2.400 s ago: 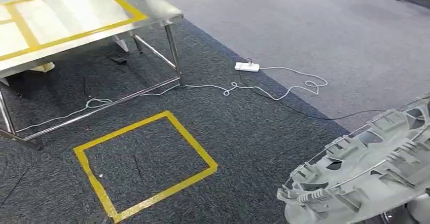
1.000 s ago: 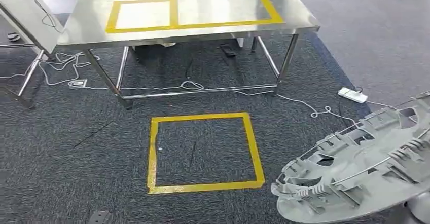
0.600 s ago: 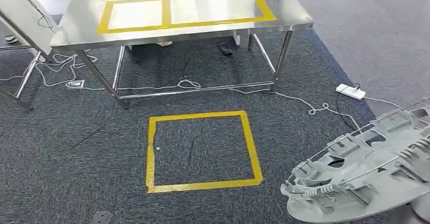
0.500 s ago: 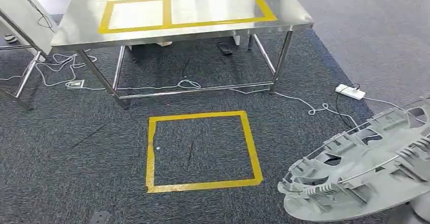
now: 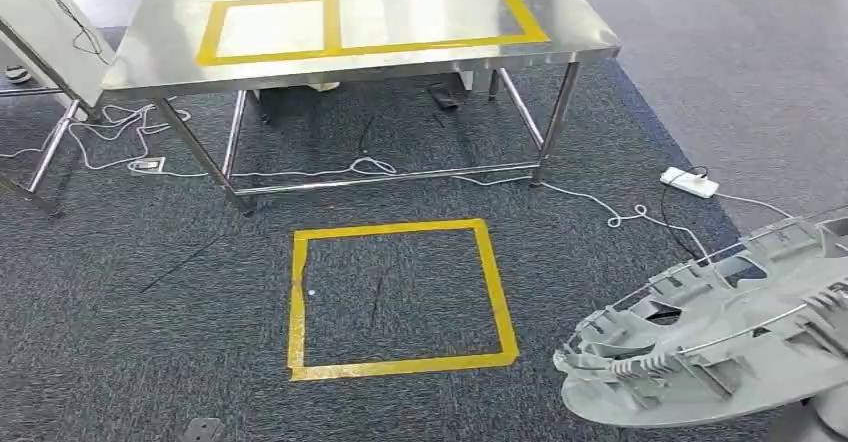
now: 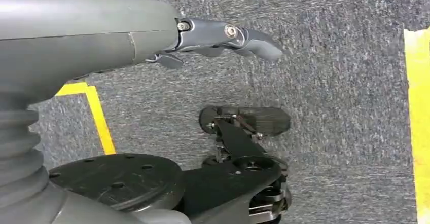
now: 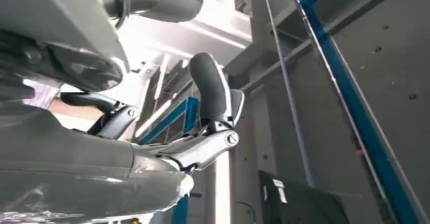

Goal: Take the parts from the cabinet and place them on the table.

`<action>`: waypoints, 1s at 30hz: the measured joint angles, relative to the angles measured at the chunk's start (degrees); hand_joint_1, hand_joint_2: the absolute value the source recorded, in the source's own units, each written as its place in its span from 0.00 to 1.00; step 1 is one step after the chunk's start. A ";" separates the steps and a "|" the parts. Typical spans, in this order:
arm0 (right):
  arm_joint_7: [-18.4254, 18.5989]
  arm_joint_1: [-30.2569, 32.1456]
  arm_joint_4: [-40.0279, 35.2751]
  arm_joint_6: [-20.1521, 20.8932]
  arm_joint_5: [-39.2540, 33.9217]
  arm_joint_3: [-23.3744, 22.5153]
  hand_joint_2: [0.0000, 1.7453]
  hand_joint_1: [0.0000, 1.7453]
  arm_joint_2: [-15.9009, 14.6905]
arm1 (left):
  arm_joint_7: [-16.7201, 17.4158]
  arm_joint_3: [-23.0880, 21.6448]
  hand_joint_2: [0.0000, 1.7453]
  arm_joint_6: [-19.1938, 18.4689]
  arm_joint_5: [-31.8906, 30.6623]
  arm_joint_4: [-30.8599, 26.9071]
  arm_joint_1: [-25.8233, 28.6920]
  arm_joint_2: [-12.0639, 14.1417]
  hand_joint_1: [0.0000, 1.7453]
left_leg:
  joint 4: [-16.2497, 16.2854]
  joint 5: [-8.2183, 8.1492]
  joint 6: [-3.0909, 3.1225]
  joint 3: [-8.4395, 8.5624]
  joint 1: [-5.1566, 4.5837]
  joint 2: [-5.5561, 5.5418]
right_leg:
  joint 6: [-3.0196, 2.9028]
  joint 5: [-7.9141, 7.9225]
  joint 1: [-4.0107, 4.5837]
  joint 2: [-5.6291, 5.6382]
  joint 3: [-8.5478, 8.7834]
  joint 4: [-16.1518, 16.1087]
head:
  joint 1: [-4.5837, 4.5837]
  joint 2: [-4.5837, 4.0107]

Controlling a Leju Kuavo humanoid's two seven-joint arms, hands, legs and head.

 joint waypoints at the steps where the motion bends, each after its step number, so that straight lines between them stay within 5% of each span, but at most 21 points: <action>1: 0.11 0.00 0.02 0.18 -0.81 0.00 1.00 1.00 0.00 | 0.68 0.02 1.00 0.44 0.24 0.00 0.00 0.00 0.00 | 0.00 0.00 0.00 0.00 0.00 0.00 | 0.00 0.00 0.00 0.00 0.00 0.00 | 0.00 0.00; 7: 0.87 0.15 0.33 0.53 -1.64 0.00 1.00 1.00 0.15 | 2.86 0.02 1.00 1.49 0.37 0.00 0.02 0.00 0.00 | 0.11 -0.06 0.07 -0.03 -0.03 0.00 | 0.03 0.02 -0.09 0.01 0.03 -0.08 | 0.00 0.00; 11: 0.83 0.91 0.63 -0.31 -1.75 -0.02 1.00 1.00 0.26 | 2.93 -0.02 1.00 1.44 -0.15 0.00 0.09 0.09 0.00 | 0.37 -0.42 0.67 -0.07 -0.24 0.00 | 0.34 -0.11 -0.23 0.01 0.12 -0.10 | -0.02 0.00; 14: 0.48 1.16 0.94 -1.09 -2.66 -0.07 1.00 1.00 0.26 | 2.93 -0.04 1.00 1.31 -0.20 0.00 0.15 0.33 0.00 | 0.53 -0.67 1.13 -0.07 -0.52 0.03 | 0.80 -0.21 -0.50 0.06 0.23 -0.29 | -0.02 0.00; 17: 0.02 1.49 1.11 -1.93 -3.58 -0.13 1.00 1.00 0.24 | 3.43 -0.07 1.00 1.22 -0.20 0.00 0.14 0.35 0.00 | -0.38 -0.85 2.22 0.49 -0.44 0.24 | 1.72 0.80 -0.41 0.05 0.61 0.20 | 0.09 0.00; 19: -0.20 1.60 1.33 -2.58 -4.09 -0.13 1.00 1.00 0.24 | 3.60 -0.04 1.00 1.20 -0.20 0.00 0.26 0.31 0.00 | -0.63 -0.67 2.47 1.44 0.01 0.53 | 1.62 -1.55 -0.16 -0.89 -0.27 2.56 | 0.42 0.00; 22: -0.26 1.93 1.60 -2.93 -4.50 -0.13 1.00 1.00 0.22 | 3.80 -0.04 1.00 1.18 -0.13 0.02 0.33 0.22 0.00 | -0.59 -0.94 2.48 1.60 0.02 0.84 | 2.29 -7.59 -0.34 -1.46 -6.60 14.79 | 0.63 0.00; 23: -0.26 2.09 1.79 -3.06 -4.70 -0.13 1.00 1.00 0.20 | 3.93 -0.04 1.00 1.18 -0.13 0.02 0.42 0.20 0.00 | -0.59 -1.05 2.32 1.70 0.09 0.91 | 2.40 -8.25 -0.41 -1.51 -8.07 17.22 | 0.61 0.00; 25: -0.26 2.28 2.01 -3.35 -5.27 -0.13 1.00 1.00 0.13 | 4.28 -0.04 1.00 1.35 -0.09 0.04 0.58 0.07 0.00 | -0.46 -1.39 1.82 2.11 0.38 0.89 | 2.69 -5.18 -0.62 -1.54 -6.42 13.13 | 0.63 0.00; 27: -0.35 2.34 2.19 -3.85 -5.88 -0.13 1.00 1.00 -0.11 | 4.39 -0.04 1.00 1.44 0.04 0.07 0.64 0.00 0.00 | -0.07 -2.02 0.97 2.61 0.88 0.70 | 3.28 0.10 -1.12 -1.49 -1.55 3.17 | 0.66 0.00; 28: -0.42 2.40 2.36 -4.09 -6.18 -0.15 1.00 1.00 -0.31 | 4.43 -0.02 1.00 1.49 0.07 0.04 0.65 0.13 0.00 | 0.23 -2.44 0.32 2.58 0.72 0.65 | 3.95 0.26 -1.31 -0.78 -0.44 0.61 | 0.74 0.00; 29: -0.63 2.53 2.58 -4.28 -6.53 -0.17 1.00 1.00 -0.39 | 4.50 0.00 1.00 1.57 0.19 0.07 0.60 0.29 0.00 | 0.55 -2.55 0.05 2.37 0.58 0.62 | 2.06 -1.72 -0.98 -0.50 -0.80 0.14 | 0.92 0.00; 30: -0.70 2.79 2.69 -4.44 -6.73 -0.20 1.00 1.00 -0.55 | 4.52 0.00 1.00 1.64 0.24 0.07 0.67 0.28 0.00 | 0.45 -2.74 -0.15 2.10 0.55 0.63 | 1.21 -0.70 -0.96 -0.57 -0.50 0.54 | 0.52 0.00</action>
